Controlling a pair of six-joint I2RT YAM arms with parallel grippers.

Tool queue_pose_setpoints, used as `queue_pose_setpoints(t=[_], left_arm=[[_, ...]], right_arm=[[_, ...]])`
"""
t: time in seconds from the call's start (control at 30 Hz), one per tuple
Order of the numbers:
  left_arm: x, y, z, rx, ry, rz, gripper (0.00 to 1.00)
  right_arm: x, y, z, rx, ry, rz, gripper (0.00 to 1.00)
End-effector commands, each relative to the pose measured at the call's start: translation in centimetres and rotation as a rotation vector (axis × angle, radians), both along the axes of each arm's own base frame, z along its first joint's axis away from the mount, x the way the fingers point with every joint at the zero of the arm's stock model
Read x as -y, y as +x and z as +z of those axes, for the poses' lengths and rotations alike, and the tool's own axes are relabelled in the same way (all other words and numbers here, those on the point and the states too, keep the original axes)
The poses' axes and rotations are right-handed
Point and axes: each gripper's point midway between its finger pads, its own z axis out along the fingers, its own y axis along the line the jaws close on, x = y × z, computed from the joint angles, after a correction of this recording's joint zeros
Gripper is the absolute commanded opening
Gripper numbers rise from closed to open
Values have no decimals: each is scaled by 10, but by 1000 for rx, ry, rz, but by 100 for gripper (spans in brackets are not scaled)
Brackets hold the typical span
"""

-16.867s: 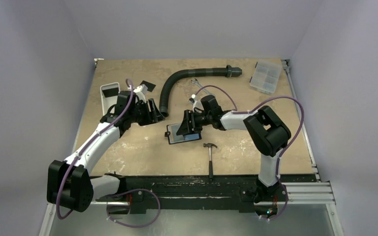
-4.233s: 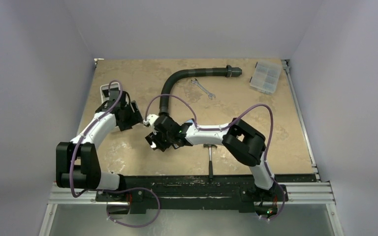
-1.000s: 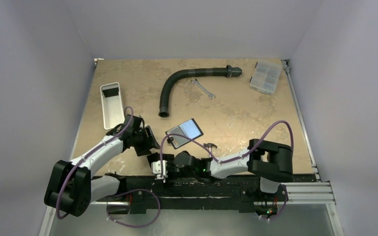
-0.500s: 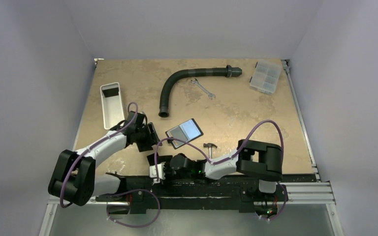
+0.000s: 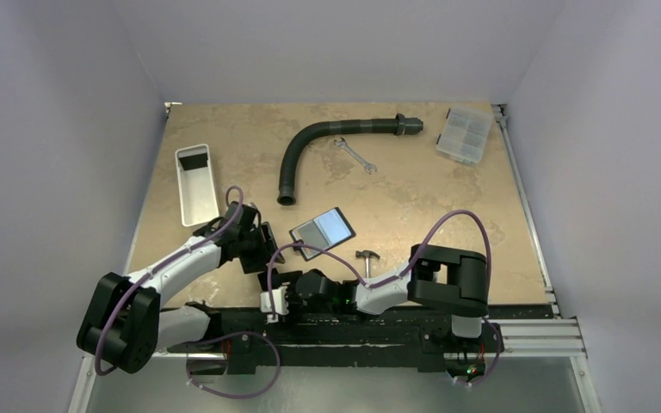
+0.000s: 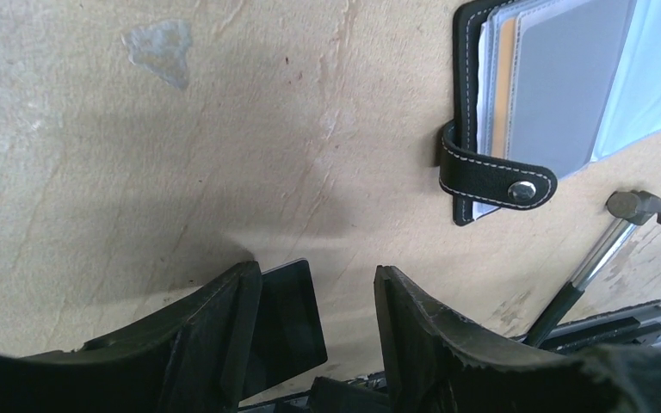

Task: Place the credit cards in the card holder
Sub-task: Pick up the credit card at the corner of the board.

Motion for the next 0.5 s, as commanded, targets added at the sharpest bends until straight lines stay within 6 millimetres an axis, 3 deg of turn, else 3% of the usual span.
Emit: queue_pose_setpoints(t=[0.0, 0.47], left_arm=[[-2, -15, -4, -37, 15, 4, 56], [0, -22, -1, -43, 8, 6, 56]], right_arm=[[-12, 4, 16, 50, 39, 12, 80], [-14, 0, 6, 76, 4, 53, 80]])
